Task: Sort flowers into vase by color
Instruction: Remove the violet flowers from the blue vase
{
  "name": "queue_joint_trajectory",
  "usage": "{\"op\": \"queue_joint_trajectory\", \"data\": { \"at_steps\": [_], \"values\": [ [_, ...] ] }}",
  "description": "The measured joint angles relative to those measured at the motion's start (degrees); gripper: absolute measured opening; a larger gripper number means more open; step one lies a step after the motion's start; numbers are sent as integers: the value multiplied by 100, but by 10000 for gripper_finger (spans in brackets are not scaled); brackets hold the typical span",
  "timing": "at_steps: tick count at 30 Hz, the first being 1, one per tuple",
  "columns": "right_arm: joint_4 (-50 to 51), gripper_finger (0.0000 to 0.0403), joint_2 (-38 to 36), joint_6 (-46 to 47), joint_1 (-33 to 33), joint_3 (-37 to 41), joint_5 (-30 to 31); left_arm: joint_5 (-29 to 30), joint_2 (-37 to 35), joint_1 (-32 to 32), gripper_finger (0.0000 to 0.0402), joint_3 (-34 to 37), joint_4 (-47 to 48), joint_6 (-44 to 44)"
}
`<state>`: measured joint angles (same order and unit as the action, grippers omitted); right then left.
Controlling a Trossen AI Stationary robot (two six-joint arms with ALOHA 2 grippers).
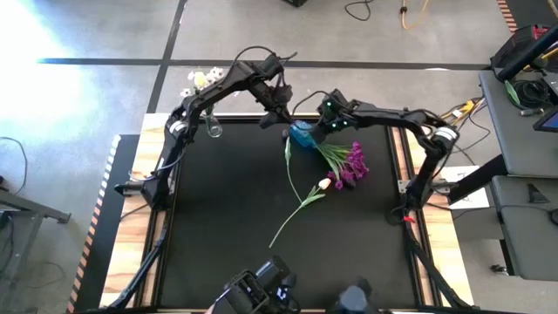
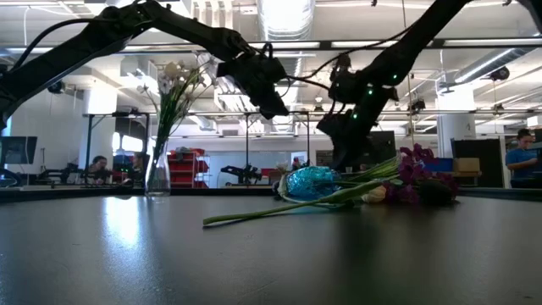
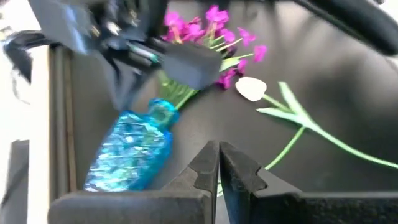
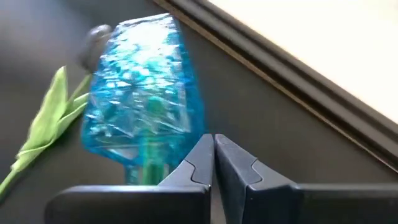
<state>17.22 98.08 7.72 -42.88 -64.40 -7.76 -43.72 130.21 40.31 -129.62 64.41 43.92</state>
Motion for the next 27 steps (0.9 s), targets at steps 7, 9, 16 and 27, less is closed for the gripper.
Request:
{"op": "queue_joint_trajectory", "data": {
  "at_steps": [7,9,16,27],
  "values": [
    [-1,8,540,-727,-14,-479,-1247,378,-2,-15,0,0,-82,-6],
    [-5,8,618,-828,-14,-561,-1527,382,-1,-32,0,0,-78,1],
    [178,8,365,-927,-2,-621,-2070,303,0,-187,0,0,-61,144],
    [476,8,-2335,-635,-139,714,-1167,210,0,-715,0,0,-54,397]
  ]
}}
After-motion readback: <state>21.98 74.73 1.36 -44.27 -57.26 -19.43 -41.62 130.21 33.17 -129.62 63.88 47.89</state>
